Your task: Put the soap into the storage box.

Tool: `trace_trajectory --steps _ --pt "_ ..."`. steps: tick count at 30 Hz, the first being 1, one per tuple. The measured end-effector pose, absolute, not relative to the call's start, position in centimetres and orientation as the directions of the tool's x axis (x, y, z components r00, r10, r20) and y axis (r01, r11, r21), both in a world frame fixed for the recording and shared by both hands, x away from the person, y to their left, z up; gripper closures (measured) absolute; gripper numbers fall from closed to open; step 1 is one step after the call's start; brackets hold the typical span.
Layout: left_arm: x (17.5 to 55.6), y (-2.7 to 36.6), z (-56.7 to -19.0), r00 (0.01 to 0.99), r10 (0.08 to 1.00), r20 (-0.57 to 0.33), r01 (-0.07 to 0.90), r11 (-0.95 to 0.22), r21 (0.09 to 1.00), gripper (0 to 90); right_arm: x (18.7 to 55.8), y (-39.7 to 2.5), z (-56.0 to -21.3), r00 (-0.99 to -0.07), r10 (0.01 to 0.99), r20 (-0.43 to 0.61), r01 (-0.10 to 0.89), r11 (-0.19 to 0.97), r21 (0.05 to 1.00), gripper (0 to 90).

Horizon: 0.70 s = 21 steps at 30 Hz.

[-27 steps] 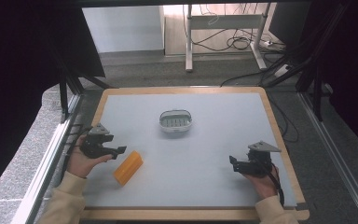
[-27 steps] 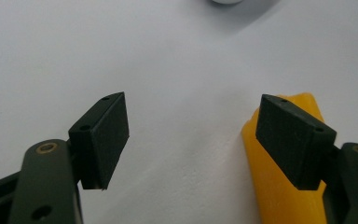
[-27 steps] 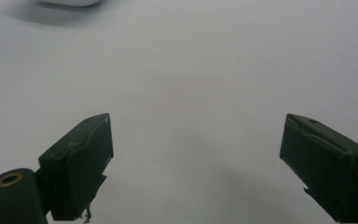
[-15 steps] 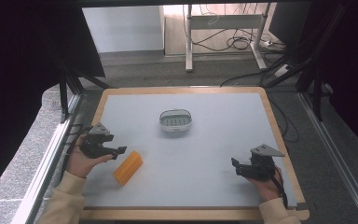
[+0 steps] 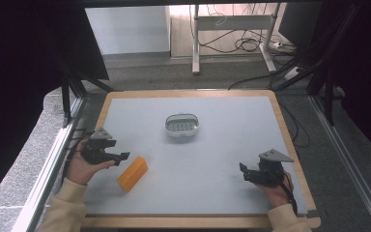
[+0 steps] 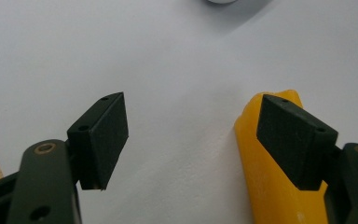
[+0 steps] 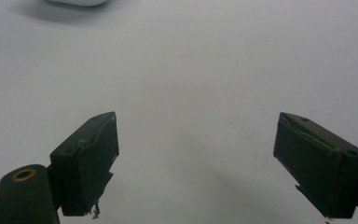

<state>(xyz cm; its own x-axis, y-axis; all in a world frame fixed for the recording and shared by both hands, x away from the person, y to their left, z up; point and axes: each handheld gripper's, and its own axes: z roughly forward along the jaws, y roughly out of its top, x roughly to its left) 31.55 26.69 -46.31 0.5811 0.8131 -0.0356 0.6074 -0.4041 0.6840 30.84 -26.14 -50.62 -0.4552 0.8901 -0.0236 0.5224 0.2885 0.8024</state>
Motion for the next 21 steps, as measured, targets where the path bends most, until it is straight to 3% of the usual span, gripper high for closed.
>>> trace_trajectory --steps 21 --pt "30.3 26.5 -44.8 0.594 0.803 -0.054 0.636 -0.428 0.642 24.1 30.7 -25.5 -50.5 -0.484 0.875 -0.026 0.498 0.299 0.814 16.8"
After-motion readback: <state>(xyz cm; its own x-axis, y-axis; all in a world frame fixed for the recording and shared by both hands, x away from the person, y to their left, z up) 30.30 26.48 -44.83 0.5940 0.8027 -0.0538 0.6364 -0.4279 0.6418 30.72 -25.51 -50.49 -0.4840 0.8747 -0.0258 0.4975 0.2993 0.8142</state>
